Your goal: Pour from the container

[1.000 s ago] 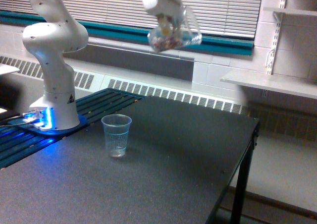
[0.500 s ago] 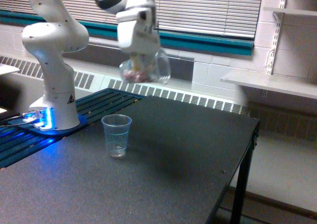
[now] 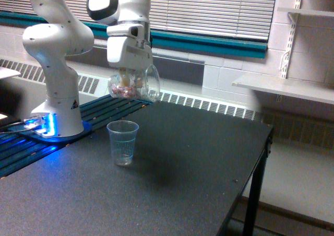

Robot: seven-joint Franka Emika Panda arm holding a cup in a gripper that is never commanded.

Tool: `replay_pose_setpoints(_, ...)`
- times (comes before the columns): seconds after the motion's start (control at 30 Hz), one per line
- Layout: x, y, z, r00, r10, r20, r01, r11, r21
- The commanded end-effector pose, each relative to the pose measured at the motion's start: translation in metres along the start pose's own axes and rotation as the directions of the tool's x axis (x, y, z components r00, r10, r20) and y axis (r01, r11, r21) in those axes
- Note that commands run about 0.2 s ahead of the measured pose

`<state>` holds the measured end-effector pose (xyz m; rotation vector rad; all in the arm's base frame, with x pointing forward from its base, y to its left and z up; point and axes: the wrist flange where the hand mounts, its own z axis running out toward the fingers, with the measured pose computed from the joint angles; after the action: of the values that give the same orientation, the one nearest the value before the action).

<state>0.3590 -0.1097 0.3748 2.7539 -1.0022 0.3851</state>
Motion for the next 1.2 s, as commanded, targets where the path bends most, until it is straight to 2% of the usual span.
replay_pose_setpoints(0.03, -0.010, 0.010, 0.006, 1.000, 0.004, 0.002, -0.004, 1.000, -0.013)
replay_pose_setpoints(0.5, -0.045, 0.027, 0.022, 0.999, 0.008, 0.039, -0.005, 0.998, -0.066)
replay_pose_setpoints(0.77, -0.061, 0.033, 0.026, 0.999, -0.010, 0.046, 0.014, 0.995, -0.099)
replay_pose_setpoints(0.97, -0.079, 0.035, 0.033, 0.997, -0.028, 0.074, 0.038, 0.991, -0.128)
replay_pose_setpoints(1.2, -0.084, 0.029, 0.029, 0.996, -0.045, 0.079, 0.056, 0.987, -0.149)
